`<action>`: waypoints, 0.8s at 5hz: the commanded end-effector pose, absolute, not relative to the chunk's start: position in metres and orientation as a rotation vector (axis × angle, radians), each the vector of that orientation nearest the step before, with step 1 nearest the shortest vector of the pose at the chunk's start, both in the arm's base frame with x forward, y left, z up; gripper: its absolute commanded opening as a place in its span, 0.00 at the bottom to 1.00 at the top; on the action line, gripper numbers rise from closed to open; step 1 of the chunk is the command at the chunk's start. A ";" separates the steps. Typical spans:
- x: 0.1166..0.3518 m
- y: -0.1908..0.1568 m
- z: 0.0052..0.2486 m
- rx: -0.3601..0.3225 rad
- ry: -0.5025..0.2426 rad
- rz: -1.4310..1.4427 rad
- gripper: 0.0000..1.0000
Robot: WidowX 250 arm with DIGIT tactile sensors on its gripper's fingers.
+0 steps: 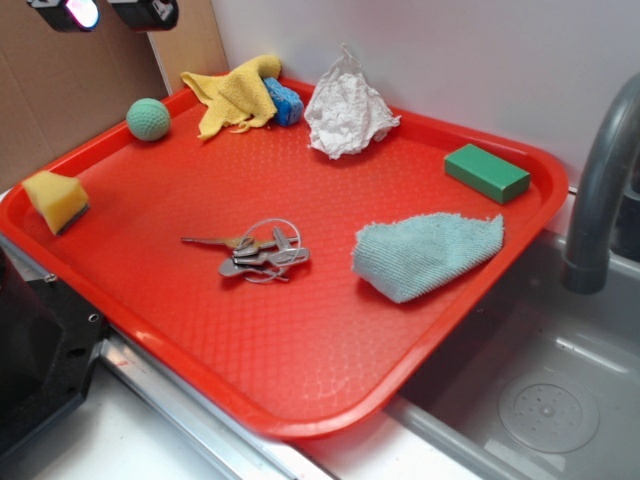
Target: Grab the yellow cloth.
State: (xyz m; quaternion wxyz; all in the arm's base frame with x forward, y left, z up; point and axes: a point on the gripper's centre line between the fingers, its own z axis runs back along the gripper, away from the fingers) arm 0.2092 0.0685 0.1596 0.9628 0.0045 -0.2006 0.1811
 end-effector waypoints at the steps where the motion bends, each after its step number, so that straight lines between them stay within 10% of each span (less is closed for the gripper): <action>1: 0.279 0.086 0.119 0.091 -0.544 0.485 1.00; 4: 0.337 0.130 0.072 0.155 -0.577 0.652 1.00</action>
